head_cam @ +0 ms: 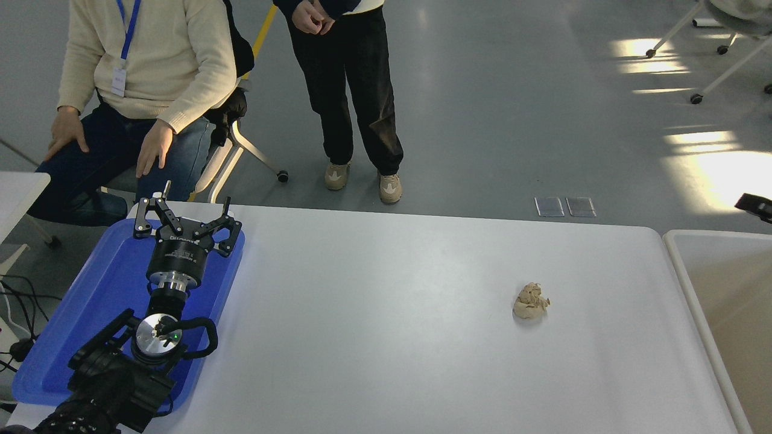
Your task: Pick up foil plate and place in dustbin
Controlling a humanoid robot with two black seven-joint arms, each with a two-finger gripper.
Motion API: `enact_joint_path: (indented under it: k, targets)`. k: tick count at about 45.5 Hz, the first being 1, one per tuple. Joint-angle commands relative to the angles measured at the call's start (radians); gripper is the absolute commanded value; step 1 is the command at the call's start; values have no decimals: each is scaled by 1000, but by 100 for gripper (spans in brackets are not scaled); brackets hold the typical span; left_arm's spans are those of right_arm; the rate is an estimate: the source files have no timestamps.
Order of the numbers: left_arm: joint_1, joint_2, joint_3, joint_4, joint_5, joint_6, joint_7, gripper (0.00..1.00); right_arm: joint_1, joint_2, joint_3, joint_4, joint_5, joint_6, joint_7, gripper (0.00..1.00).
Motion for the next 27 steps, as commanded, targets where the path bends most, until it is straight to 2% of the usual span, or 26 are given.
enact_joint_path:
  k: [1,13,27]
  targets:
    - [0,0,1,0,0,-1,1,100,224,-24,-94,326,-102,-4,-2,100]
    - [0,0,1,0,0,-1,1,100,534,-2,-279,738,-104,-6,0,100]
    - [0,0,1,0,0,-1,1,100,803,140,-388,1028,-87,22,7,100]
